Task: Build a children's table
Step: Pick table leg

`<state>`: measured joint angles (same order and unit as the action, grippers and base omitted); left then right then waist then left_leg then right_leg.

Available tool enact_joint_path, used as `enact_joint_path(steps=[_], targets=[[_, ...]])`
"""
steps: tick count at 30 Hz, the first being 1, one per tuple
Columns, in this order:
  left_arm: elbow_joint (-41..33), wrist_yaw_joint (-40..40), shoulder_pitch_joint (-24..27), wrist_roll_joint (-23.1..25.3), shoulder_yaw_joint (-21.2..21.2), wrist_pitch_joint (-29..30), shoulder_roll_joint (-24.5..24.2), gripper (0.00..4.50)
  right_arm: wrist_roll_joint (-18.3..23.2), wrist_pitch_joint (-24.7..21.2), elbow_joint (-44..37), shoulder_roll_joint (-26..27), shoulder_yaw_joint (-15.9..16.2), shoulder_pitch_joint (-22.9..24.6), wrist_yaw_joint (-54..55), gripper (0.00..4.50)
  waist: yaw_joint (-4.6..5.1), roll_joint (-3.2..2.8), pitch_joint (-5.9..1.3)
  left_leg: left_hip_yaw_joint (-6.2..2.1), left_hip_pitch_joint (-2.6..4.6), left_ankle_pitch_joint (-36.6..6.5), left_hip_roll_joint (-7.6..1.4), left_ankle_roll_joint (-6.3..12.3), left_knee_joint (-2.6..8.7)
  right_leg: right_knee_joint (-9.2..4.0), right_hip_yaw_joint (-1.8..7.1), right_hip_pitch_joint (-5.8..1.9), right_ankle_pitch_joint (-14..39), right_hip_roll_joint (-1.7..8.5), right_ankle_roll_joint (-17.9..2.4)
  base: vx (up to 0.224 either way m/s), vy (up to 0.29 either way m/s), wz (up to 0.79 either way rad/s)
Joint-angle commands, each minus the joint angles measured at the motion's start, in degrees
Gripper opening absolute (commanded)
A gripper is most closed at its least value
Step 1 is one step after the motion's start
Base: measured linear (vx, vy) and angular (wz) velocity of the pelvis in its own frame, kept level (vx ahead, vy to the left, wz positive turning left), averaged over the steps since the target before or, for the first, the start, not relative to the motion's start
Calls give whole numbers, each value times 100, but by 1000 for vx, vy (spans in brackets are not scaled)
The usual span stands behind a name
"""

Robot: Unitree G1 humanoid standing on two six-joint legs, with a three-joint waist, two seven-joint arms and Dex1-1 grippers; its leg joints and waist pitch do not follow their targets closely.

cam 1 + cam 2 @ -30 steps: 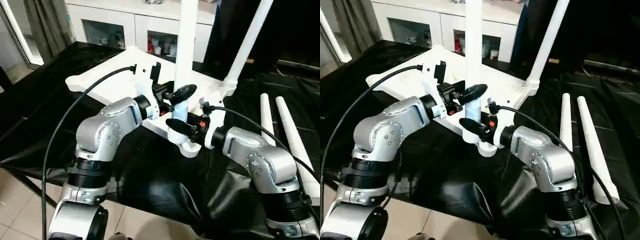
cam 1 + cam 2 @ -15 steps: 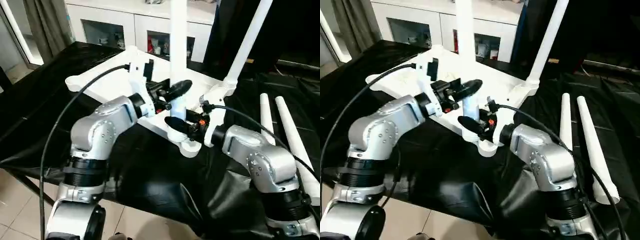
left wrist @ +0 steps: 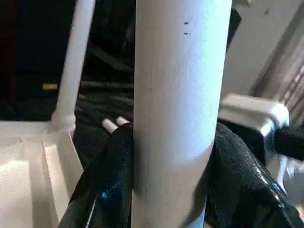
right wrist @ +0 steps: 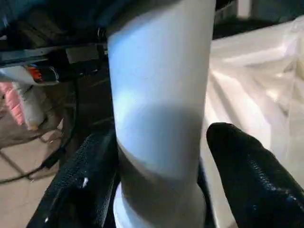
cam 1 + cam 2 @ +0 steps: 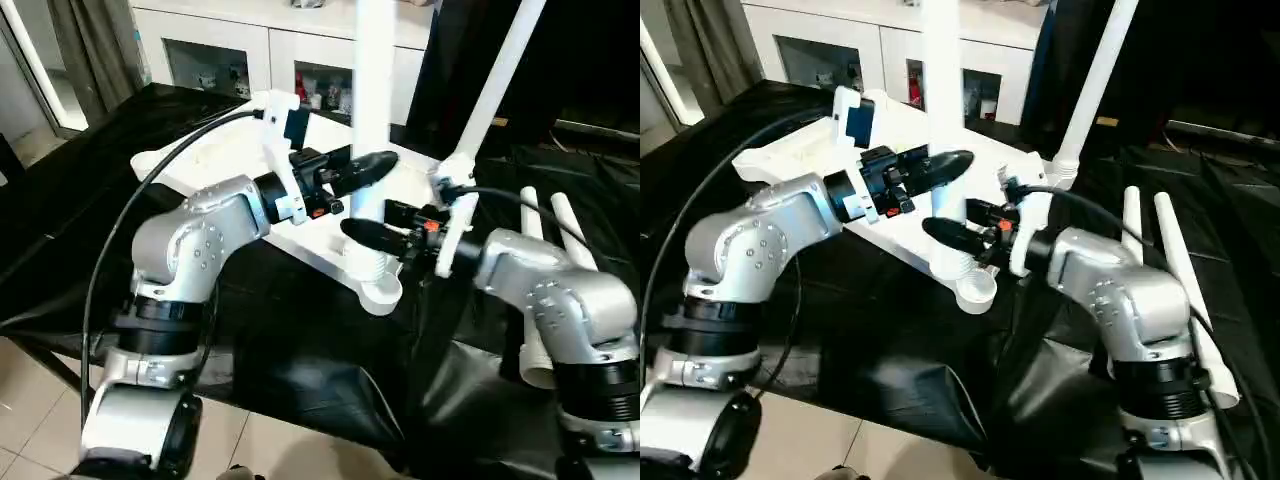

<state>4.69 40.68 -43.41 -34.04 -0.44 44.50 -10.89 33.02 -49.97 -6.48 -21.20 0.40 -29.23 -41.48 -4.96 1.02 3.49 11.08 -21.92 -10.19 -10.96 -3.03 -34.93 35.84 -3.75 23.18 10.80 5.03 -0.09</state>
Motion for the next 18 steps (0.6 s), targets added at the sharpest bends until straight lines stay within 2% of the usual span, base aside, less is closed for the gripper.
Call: enact_joint_path(steps=[1, 7, 8, 11, 12, 18], targets=[[18, 74, -91, 79, -152, -61, -34, 191, 154, -123, -114, -70, 0, -49, -143, 314, 7, 42, -436, -73, 99, -649, -175, 3, 380, -398, 264, -326, 770, 273, -1076, 0, 0, 0], [-75, 284, -69, -14, -170, 12, -32, 191, 95, -133, -49, -170, 135, -55, -255, 314, 0, 55, -434, -73, 97, -599, -176, -17, 380, -394, 261, -326, 798, 282, -1104, 0, 0, 0], [-82, 310, -66, -34, -181, 18, -39, 191, 97, -146, -41, -188, 147, -57, -277, 314, 5, 78, -433, -69, 94, -610, -175, -12, 378, -401, 262, -327, 831, 281, -1088, 0, 0, 0], [-82, 377, -66, -54, -222, -4, -75, 191, 131, -186, -18, -257, 212, -79, -400, 314, -3, 64, -436, -74, 96, -594, -180, -7, 377, -395, 263, -325, 845, 286, -1079, 0, 0, 0], [-88, 398, -61, -62, -233, -7, -88, 191, 138, -194, -9, -277, 234, -86, -448, 314, 0, 88, -437, -70, 94, -585, -181, 7, 376, -394, 264, -324, 822, 283, -1081, 0, 0, 0], [-206, 595, -11, -92, -285, 34, -143, 191, 131, -171, 44, -292, 275, -113, -504, 314, -2, 83, -436, -69, 94, -536, -183, 23, 372, -381, 263, -319, 802, 286, -1109, 0, 0, 0]])
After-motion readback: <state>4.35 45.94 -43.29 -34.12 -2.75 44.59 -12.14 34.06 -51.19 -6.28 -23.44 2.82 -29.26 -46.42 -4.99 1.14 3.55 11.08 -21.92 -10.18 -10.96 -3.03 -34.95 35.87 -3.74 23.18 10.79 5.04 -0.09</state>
